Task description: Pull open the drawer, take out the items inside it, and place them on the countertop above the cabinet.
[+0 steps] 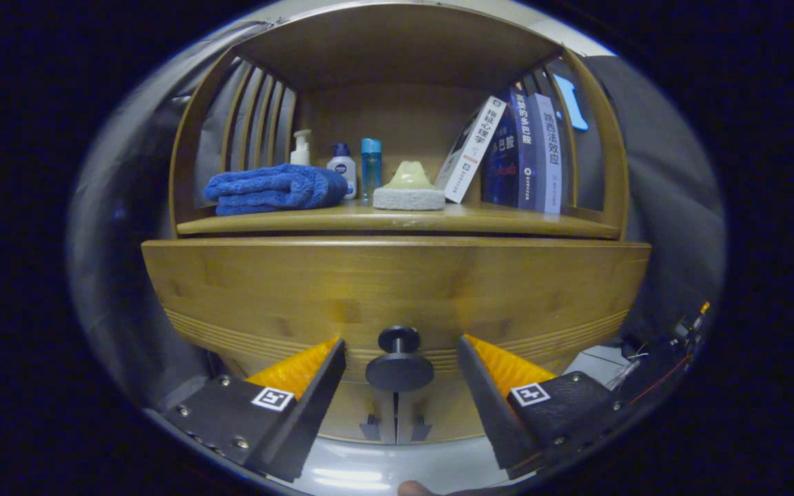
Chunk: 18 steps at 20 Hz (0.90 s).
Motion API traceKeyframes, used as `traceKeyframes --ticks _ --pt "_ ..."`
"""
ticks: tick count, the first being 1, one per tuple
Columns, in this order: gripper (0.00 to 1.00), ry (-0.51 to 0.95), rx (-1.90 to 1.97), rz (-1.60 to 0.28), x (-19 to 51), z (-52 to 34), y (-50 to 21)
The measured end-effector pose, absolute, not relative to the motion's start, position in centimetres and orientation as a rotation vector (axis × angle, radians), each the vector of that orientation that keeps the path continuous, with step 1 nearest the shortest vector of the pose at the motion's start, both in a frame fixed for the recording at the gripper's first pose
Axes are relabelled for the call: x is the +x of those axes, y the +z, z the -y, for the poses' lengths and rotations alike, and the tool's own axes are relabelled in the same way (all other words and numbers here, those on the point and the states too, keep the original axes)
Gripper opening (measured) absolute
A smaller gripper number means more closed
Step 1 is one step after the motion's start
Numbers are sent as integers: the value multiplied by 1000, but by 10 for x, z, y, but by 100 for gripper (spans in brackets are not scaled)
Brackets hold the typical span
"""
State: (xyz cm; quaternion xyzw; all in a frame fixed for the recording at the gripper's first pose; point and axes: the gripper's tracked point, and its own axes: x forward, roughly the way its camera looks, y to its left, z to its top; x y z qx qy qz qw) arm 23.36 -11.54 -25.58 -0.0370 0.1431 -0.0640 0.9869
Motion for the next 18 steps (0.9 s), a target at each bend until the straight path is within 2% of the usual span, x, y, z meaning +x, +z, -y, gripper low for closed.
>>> traceKeyframes --ticks 5,18 --pt "99 -135 -53 -365 262 116 -274" --pt "99 -126 -6 -335 250 106 -265"
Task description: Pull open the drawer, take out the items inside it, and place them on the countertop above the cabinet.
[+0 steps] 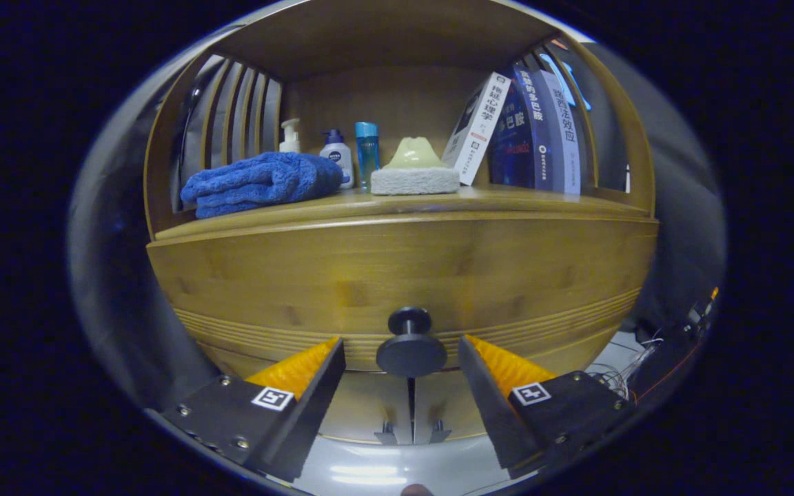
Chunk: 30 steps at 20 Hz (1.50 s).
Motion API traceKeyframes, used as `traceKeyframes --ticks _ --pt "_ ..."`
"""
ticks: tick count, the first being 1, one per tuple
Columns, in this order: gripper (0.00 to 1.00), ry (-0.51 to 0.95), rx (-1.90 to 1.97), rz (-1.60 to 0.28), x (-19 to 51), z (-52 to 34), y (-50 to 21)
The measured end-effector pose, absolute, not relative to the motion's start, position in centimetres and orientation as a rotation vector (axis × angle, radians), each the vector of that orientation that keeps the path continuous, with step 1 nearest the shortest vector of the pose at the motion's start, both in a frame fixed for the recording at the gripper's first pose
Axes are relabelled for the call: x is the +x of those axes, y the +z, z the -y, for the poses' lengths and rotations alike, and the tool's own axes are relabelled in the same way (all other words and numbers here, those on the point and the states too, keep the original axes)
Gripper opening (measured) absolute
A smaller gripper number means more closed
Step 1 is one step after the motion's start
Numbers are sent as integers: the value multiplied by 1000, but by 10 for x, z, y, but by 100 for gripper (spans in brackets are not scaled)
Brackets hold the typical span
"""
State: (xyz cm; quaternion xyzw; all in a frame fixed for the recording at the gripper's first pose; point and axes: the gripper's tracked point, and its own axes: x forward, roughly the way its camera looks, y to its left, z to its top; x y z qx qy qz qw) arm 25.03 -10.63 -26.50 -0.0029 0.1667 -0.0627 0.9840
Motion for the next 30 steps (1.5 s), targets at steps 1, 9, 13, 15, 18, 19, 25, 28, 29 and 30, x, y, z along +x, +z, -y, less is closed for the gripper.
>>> traceKeyframes --ticks 1,9,13,15,18,19,25,28,29,30 --pt "99 -125 -10 -326 245 104 -261" --pt "99 -122 -29 -171 164 85 -173" --pt "99 -120 -65 -75 113 68 -111" --pt "99 -130 -71 -56 87 63 -87" --pt "98 -118 -37 -22 53 48 -57" --pt "98 -115 -29 -16 44 45 -48" --pt "98 -88 -32 -8 13 27 -19" --pt "98 -68 -47 18 -1 14 1" --pt "98 -58 -56 33 -7 8 10" --pt "99 -45 -61 45 -12 1 20"
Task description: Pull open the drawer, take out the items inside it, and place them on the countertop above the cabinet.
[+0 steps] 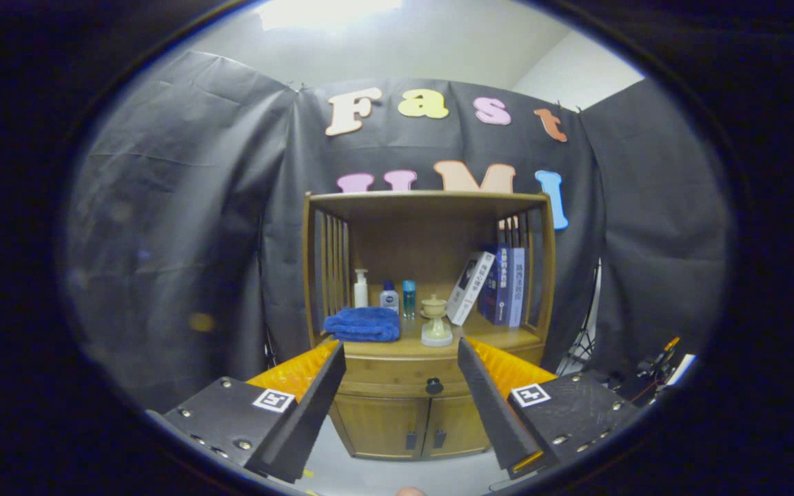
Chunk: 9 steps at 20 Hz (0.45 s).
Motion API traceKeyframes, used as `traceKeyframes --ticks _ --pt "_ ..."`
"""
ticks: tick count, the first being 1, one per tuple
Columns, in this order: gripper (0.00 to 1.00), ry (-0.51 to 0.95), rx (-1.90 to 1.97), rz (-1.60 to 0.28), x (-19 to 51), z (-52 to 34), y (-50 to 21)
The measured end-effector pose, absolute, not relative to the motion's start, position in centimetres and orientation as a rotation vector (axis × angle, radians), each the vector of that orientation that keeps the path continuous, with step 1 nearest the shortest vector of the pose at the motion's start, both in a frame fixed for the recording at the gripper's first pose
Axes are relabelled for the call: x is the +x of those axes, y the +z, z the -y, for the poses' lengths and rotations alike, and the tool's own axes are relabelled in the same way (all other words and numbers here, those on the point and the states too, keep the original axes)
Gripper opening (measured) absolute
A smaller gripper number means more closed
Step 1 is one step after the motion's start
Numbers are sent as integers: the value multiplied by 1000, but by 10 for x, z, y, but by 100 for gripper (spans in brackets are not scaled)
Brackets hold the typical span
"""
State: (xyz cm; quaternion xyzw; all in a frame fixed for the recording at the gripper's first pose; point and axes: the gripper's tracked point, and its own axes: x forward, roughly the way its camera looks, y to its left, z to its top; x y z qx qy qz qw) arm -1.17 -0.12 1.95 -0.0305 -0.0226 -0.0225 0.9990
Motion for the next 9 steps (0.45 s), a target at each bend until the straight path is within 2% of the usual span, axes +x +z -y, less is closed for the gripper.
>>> traceKeyframes --ticks 9 --pt "98 1 -23 168 -51 -24 89"
